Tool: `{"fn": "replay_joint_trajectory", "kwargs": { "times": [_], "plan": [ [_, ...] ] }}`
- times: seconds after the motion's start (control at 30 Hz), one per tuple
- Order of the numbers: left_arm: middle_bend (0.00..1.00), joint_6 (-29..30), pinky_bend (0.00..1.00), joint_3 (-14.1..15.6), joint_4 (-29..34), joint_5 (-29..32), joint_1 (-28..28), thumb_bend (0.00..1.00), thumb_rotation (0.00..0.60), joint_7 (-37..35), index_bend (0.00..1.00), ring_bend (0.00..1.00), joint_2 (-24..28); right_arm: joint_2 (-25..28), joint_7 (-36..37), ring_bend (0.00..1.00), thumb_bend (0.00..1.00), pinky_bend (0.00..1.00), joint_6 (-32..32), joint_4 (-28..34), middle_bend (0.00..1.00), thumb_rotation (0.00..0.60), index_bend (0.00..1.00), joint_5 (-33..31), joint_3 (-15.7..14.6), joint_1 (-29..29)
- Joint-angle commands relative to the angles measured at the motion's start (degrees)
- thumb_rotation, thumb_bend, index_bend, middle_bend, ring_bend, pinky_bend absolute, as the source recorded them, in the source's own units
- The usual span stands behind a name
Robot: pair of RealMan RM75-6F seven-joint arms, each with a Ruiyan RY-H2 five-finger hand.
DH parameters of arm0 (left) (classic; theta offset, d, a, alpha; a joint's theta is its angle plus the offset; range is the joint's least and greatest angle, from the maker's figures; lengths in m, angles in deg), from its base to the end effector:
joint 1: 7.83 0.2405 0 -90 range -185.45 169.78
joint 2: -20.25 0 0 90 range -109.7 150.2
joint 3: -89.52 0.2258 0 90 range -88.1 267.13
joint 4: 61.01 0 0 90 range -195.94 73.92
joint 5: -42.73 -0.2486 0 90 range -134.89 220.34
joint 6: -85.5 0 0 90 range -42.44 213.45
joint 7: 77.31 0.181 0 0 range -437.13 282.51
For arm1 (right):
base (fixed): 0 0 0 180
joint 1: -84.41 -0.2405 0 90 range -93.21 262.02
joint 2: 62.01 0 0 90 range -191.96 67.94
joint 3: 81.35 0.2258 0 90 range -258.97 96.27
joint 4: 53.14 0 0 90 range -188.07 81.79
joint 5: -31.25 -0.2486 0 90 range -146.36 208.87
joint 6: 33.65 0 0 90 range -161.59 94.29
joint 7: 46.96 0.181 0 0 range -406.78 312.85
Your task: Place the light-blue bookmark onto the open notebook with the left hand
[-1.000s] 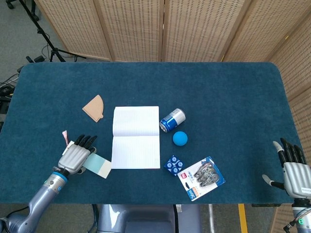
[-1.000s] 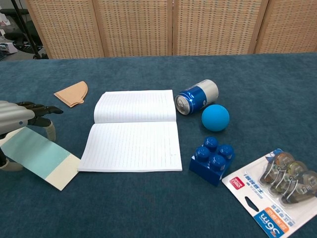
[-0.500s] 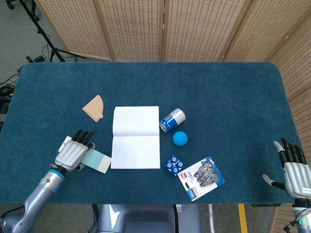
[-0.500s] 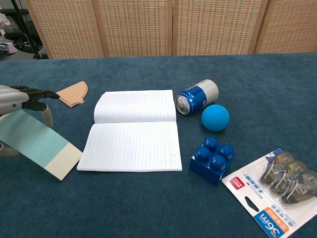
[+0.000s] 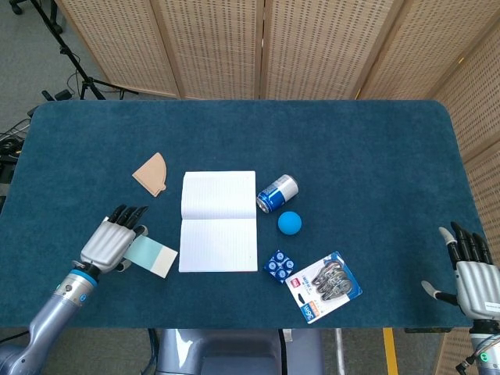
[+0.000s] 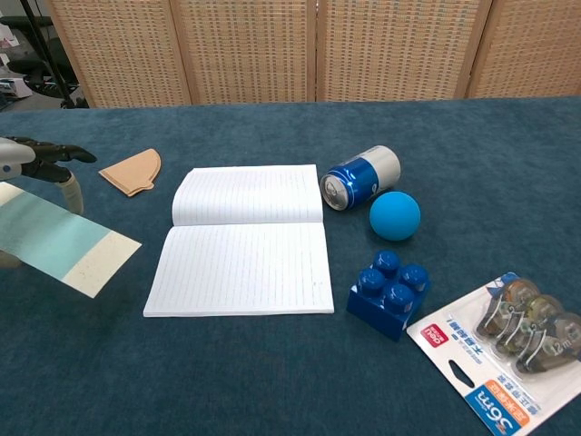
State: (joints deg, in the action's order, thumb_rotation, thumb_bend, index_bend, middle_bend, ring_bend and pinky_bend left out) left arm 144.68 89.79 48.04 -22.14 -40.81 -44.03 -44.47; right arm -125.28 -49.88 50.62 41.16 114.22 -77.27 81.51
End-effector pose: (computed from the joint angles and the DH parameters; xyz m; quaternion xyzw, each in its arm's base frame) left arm -0.1819 0.2839 0.0042 -0.7910 -0.3330 -0.2359 0.4559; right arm -0.3074 -0.2132 0.1159 0.5769 -0.3982 0.3639 0.6133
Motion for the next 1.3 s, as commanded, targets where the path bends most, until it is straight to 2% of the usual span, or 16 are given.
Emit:
{"fn": "replay_joint_trajectory", "kwargs": {
  "times": [0.03,0.27,0.37,0.67,0.83,1.07,1.3],
  "plan": [
    [0.0,-0.38,0.0,-0.03,1.06,0.46,-0.23,0.48,0.6,-0.28,0.54,0.0,1.13,0.02,-0.01,0.0,0.05,0.0,0.05,0.04,0.0,0.6,0.0,0.04,-0.02,0.04],
    [0.0,0.01,0.0,-0.22,2.17,1.83,-0.49,0.48,0.6,0.32,0.55,0.0,1.16,0.05,0.01,0.0,0.05,0.0,0.08,0.08,0.0,0.6,0.0,0.06,-0.01,0.05],
    [0.0,0.25,0.0,-0.53,3.18,4.29,-0.93,0.47,0.6,1.77,0.56,0.0,0.45,0.06,0.04,0.0,0.05,0.0,-0.02,0.08,0.0,0.6,0.0,0.03,-0.03,0.02],
    [0.0,2.57,0.0,-3.67,7.84,17.83,-4.82,0.45,0.6,8.22,0.57,0.0,-3.16,0.27,1.06,0.0,0.05,0.0,-0.45,-0.25,0.0,0.6,0.0,-0.19,0.04,-0.1],
    [0.0,3.44,0.0,-6.54,10.17,28.55,-9.59,0.45,0.6,11.56,0.57,0.0,-5.07,0.58,2.03,0.0,0.05,0.0,-0.41,-0.35,0.0,0.6,0.0,-0.04,0.04,-0.04],
    [0.0,8.31,0.0,-8.61,11.6,35.89,-14.55,0.44,0.6,16.68,0.57,0.0,-9.27,0.82,3.01,0.0,0.05,0.0,-0.56,-0.47,0.0,0.6,0.0,0.15,-0.04,-0.07],
    [0.0,14.72,0.0,-11.91,12.01,45.32,-20.7,0.44,0.6,22.11,0.58,0.0,-15.16,1.39,4.99,0.0,0.05,0.0,-0.29,-0.7,0.0,0.6,0.0,0.29,0.05,0.12]
  ]
}}
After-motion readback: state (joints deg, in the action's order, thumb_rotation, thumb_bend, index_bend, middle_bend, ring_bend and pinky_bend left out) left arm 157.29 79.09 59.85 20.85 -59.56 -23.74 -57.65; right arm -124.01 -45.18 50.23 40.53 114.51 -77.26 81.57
